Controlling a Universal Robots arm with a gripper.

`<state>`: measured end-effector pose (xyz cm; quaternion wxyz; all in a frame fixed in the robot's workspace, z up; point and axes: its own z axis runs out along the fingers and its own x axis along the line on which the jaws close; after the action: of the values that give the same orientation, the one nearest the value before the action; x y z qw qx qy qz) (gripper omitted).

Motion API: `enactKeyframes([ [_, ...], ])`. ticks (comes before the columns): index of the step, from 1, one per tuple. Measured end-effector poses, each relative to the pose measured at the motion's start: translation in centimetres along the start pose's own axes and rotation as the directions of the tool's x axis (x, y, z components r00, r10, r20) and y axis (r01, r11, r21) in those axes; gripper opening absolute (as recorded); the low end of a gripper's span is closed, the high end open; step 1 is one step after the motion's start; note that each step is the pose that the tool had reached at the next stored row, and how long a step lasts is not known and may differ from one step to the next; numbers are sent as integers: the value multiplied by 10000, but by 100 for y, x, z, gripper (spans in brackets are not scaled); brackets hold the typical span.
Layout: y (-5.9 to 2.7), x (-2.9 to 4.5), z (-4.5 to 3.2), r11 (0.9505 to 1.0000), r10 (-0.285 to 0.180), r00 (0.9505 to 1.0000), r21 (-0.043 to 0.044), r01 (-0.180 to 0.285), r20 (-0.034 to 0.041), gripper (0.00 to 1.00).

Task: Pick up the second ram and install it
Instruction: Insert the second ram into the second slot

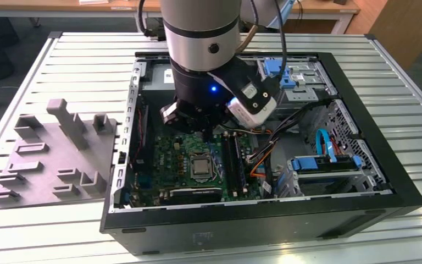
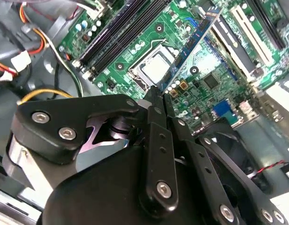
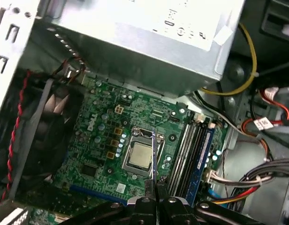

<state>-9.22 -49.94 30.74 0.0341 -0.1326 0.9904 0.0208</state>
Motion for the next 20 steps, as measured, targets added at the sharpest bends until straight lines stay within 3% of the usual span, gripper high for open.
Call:
enactKeyframes([
  [3,0,1,7,9985,538,9985,39,-538,19,13],
  [6,0,1,14,9941,1086,9941,77,-1086,40,13],
  [13,-1,2,26,9751,2210,9752,153,-2211,89,13],
  [20,20,-3,30,9750,2218,9751,113,-2219,92,13],
])
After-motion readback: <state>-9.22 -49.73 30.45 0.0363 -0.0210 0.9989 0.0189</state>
